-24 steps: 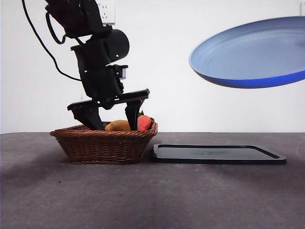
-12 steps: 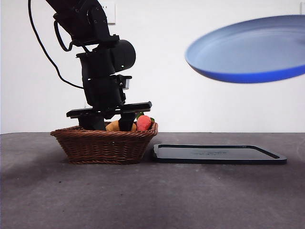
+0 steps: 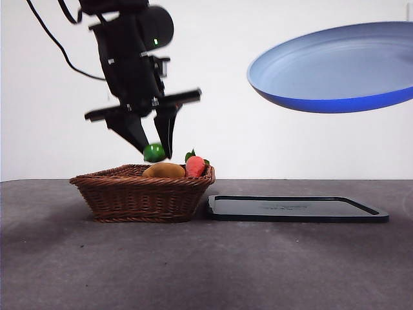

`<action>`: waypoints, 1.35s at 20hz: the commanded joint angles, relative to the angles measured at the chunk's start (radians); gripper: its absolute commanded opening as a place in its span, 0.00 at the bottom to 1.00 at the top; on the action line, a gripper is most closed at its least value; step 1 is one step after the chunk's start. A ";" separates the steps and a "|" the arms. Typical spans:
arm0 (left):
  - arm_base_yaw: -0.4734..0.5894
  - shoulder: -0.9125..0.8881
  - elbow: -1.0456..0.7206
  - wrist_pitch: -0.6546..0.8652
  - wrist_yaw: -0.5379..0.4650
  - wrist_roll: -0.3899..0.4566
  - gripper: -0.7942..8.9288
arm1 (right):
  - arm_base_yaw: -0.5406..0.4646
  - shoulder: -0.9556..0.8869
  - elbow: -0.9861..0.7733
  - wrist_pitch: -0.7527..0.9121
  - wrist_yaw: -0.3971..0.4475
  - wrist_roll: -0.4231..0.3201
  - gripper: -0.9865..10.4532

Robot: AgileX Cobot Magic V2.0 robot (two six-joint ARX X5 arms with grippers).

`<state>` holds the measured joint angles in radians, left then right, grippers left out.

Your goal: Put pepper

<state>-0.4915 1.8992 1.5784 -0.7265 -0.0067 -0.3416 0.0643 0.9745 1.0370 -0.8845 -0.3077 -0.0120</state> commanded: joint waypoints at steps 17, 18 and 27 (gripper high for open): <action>-0.376 -0.079 0.019 0.086 0.041 0.269 0.18 | 0.001 0.463 0.013 0.296 -0.218 0.253 0.09; -0.376 -0.061 0.019 0.096 0.029 0.273 0.18 | 0.002 0.463 0.013 0.295 -0.218 0.259 0.09; -0.380 0.020 0.019 0.105 0.038 0.319 0.28 | 0.002 0.463 0.013 0.242 -0.218 0.262 0.09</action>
<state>-0.8593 1.8896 1.5784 -0.6250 0.0357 -0.0330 0.0643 1.4242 1.0370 -0.6502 -0.5091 0.2420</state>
